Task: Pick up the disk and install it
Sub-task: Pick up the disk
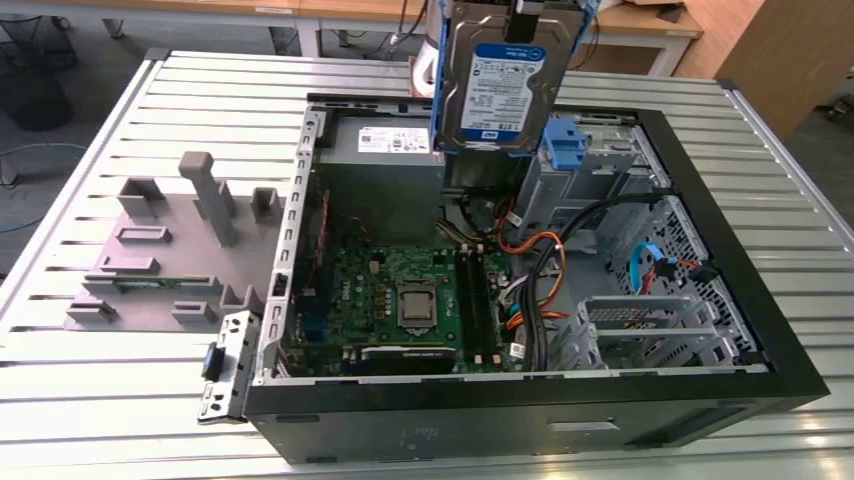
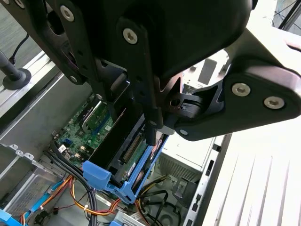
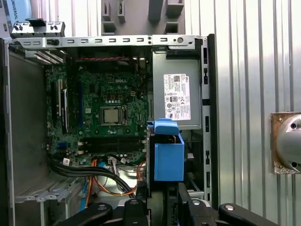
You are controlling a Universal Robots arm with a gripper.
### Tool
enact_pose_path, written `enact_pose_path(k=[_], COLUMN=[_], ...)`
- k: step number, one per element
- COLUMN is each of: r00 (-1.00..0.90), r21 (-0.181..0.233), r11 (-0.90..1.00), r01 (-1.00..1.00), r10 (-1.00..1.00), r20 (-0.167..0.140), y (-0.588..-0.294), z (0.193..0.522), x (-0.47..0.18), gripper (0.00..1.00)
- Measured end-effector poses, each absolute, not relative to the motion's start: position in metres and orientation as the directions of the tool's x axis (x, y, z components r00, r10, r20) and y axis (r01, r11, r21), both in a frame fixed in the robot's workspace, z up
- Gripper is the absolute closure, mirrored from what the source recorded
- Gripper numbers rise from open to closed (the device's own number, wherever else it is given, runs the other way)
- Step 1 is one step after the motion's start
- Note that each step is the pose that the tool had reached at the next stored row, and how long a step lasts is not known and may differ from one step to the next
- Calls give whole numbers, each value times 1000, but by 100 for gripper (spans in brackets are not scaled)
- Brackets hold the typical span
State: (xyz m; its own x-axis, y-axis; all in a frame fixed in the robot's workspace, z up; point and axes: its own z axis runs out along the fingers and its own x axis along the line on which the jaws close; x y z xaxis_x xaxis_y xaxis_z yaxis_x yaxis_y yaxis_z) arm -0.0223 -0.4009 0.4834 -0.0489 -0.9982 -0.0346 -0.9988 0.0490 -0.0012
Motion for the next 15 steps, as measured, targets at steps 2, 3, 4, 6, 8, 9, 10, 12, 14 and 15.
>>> enact_pose_path(k=[2,3,4,6,8,9,10,12,14,15], r00=[-49,-49,-49,-49,-49,-49,-49,-49,-49,-49], r21=[-1,-1,-1,-1,-1,-1,-1,-1,-1,-1], r11=[49,49,49,49,49,49,49,49,49,49], r01=[-999,-999,-999,-999,-999,-999,-999,-999,-999,-999], r10=[-998,-998,-998,-998,-998,-998,-998,-998,-998,-998], r20=[-35,-35,-35,-35,-35,-35,-34,-35,-35,-35], y=[-403,-404,-405,-407,-410,-411,-412,-414,-416,-417], z=[483,483,483,483,483,483,483,483,483,483], x=[-22,-22,-22,-22,-22,-22,-22,-22,-22,-22], gripper=[65,65,65,65,65,65,65,65,65,65])
